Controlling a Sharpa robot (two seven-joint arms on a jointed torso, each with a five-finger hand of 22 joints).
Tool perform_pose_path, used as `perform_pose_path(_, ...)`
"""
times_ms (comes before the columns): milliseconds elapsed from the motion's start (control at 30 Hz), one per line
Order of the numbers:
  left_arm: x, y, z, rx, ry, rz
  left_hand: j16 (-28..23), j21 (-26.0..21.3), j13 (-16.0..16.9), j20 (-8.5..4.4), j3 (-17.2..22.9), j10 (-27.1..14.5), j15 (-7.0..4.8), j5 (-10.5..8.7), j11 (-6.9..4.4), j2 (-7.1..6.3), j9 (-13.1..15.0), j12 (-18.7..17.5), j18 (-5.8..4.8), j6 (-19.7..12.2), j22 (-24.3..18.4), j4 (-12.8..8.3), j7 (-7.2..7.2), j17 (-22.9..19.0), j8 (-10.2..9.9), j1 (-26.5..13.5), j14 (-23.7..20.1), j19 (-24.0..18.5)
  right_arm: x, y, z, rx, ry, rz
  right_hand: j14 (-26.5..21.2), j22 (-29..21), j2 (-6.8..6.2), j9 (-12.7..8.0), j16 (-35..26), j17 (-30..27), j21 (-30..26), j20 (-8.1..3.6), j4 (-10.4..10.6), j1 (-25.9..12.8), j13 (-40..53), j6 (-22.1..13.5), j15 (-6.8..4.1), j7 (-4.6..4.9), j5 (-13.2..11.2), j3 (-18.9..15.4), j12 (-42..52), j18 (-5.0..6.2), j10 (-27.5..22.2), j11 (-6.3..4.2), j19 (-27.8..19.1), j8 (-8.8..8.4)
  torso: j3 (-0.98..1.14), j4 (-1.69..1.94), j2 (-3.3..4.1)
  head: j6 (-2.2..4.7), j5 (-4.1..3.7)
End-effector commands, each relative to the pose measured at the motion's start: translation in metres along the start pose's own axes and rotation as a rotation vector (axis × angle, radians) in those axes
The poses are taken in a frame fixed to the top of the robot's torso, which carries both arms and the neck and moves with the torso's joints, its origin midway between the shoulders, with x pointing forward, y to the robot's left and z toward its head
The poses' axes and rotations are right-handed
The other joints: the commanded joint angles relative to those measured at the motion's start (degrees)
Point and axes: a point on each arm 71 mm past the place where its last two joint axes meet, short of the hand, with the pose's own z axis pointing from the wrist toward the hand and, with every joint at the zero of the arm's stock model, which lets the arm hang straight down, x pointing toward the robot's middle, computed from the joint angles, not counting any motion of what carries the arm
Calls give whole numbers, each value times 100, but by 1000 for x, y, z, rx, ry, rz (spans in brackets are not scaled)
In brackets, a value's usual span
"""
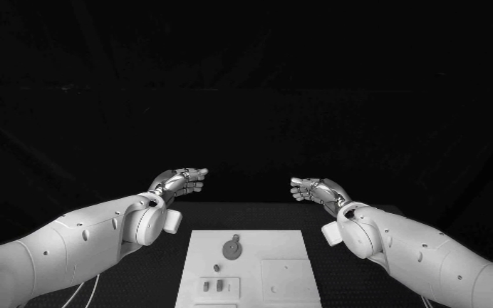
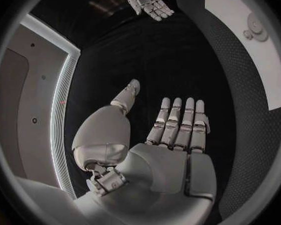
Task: Assemble the parts on the task board
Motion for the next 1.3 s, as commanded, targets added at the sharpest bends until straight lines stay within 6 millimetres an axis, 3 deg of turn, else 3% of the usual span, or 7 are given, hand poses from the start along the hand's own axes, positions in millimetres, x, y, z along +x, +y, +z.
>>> perform_pose_path(33, 1, 0, 0, 1, 1, -2, -2350, -360, -457, -808, -2156, -4350, -1127, -305, -655, 278, -2215, -381, -87, -3592, -4574, 1522, -571, -1359, -1659, -4951, -3028, -2980, -1, 0, 0, -2, 0, 3, -2953, -1900, 144, -3367, -2649, -2133, -1531, -1116, 1580, -3990, -1971, -3880, -1311, -954, -312, -2425, -1053, -482, -4249, -1075, -2067, -599, 1, 2, -1, 1, 1)
perform_pose_path(133, 3, 1, -1, 3, 0, -4, -2350, -360, -457, -808, -2156, -4350, -1127, -305, -655, 278, -2215, -381, -87, -3592, -4574, 1522, -571, -1359, -1659, -4951, -3028, -2980, 0, 0, -1, -4, -3, 6, -2953, -2202, 144, -3367, -2649, -2133, -1531, -1116, 1580, -3990, -1971, -3880, -1311, -954, -312, -2425, -1053, -482, -4249, -1075, -2067, -599, 4, 1, -15, -26, -4)
perform_pose_path(167, 5, 2, -2, 4, -3, -8, -2350, -360, -457, -808, -2156, -4350, -1127, -305, -655, 278, -2215, -381, -87, -3592, -4574, 1522, -571, -1359, -1659, -4951, -3028, -2980, 1, 1, -2, -8, -8, 10, -2953, -6340, 144, -3367, -2649, -2133, -1531, -1116, 1580, -3990, -1971, -3880, -1311, -954, -312, -2425, -1053, -482, -4249, -1075, -2067, -599, 8, -1, -31, -58, -9)
perform_pose_path(333, 20, 10, -12, 13, -18, -28, -2350, -360, -457, -808, -2156, -4350, -1127, -305, -655, 278, -2215, -381, -87, -3592, -4574, 1522, -571, -1359, -1659, -4951, -3028, -2980, 8, 2, -9, -26, -37, 34, -2953, -6340, 144, -3367, -2649, -2133, -1531, -1116, 1580, -3990, -1971, -3880, -1311, -954, -312, -2425, -1053, -482, -4249, -1075, -2067, -599, 32, -9, -136, -261, -41)
perform_pose_path(533, 53, 22, -38, 30, -58, -70, -2350, -360, -457, -808, -2156, -4350, -1127, -305, -655, 278, -2215, -381, -87, -3592, -4574, 1522, -571, -1359, -1659, -4951, -3028, -2980, 23, 5, -28, -52, -105, 89, -2953, -6340, 144, -3367, -2649, -2133, -1531, -1116, 1580, -3990, -1971, -3880, -1311, -954, -312, -2425, -1053, -482, -4249, -1075, -2067, -599, 85, -28, -364, -701, -111)
perform_pose_path(733, 85, 28, -72, 46, -105, -106, -2350, -360, -457, -808, -2156, -4350, -1127, -305, -655, 278, -2215, -381, -87, -3592, -4574, 1522, -571, -1359, -1659, -4951, -3028, -2980, 42, 9, -58, -54, -190, 150, -2953, -6340, 144, -3367, -2649, -2133, -1531, -1116, 1580, -3990, -1971, -3880, -1311, -954, -312, -2425, -1053, -482, -4249, -1075, -2067, -599, 121, -41, -522, -1006, -159)
perform_pose_path(1300, 104, 27, -96, 54, -137, -125, -2350, -360, -457, -808, -2156, -4350, -1127, -305, -655, 278, -2215, -381, -87, -3592, -4574, 1522, -571, -1359, -1659, -4951, -3028, -2980, 66, 14, -105, -9, -293, 204, -2953, -6340, 144, -3367, -2649, -2133, -1531, -1116, 1580, -3990, -1971, -3880, -1311, -954, -312, -2425, -1053, -482, -4249, -1075, -2067, -599, 129, -43, -557, -1073, -170)
